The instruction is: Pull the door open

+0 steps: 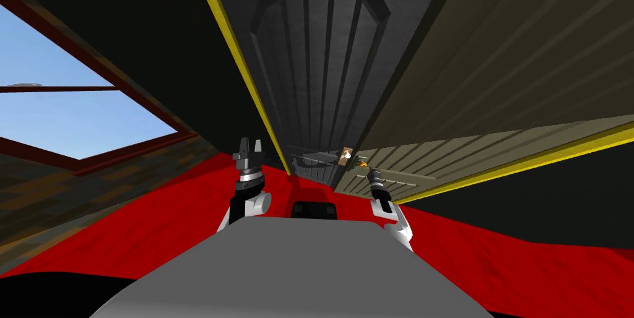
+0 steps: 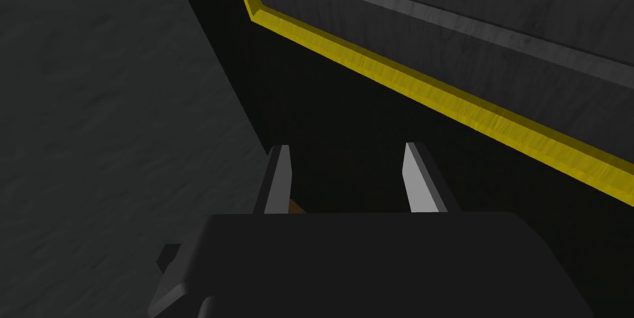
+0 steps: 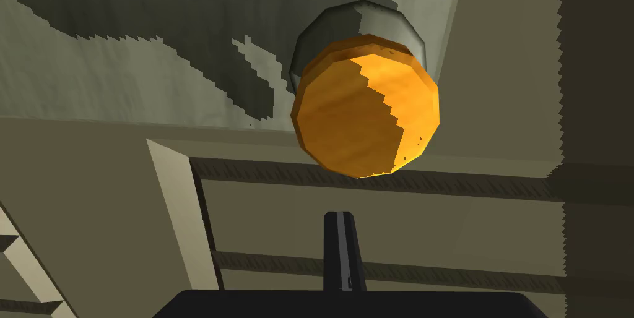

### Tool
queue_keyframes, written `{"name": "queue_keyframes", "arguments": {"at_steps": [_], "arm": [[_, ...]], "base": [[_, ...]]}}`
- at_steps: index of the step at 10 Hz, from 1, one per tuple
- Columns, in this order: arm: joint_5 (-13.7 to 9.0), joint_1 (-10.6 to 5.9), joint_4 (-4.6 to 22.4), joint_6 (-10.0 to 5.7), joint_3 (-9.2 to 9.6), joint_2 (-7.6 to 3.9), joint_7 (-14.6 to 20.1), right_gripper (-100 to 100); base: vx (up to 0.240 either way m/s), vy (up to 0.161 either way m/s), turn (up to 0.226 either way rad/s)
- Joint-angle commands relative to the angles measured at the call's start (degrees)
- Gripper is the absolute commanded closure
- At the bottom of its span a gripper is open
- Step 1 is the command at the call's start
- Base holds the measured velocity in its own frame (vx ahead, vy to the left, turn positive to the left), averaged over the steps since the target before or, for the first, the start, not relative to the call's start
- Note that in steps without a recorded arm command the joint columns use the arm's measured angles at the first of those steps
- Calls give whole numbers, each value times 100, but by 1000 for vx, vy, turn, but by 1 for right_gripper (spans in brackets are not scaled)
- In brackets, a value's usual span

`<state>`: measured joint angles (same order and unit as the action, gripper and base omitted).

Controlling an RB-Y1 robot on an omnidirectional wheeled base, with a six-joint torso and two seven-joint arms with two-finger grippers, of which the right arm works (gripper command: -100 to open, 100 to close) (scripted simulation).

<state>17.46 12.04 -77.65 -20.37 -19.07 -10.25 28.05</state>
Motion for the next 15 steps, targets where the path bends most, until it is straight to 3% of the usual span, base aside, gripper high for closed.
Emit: {"name": "queue_keyframes", "arguments": {"at_steps": [1,8,11,15], "arm": [[14,39,-52,-9,50,-19,56,-100],[121,163,-371,-86,464,-73,365,-100],[48,164,-174,-32,253,-105,248,-100],[23,-22,-90,-48,277,-64,169,-100]], "base": [[-176,-10,0],[-186,45,70],[8,-109,-99],[192,-52,54]]}}
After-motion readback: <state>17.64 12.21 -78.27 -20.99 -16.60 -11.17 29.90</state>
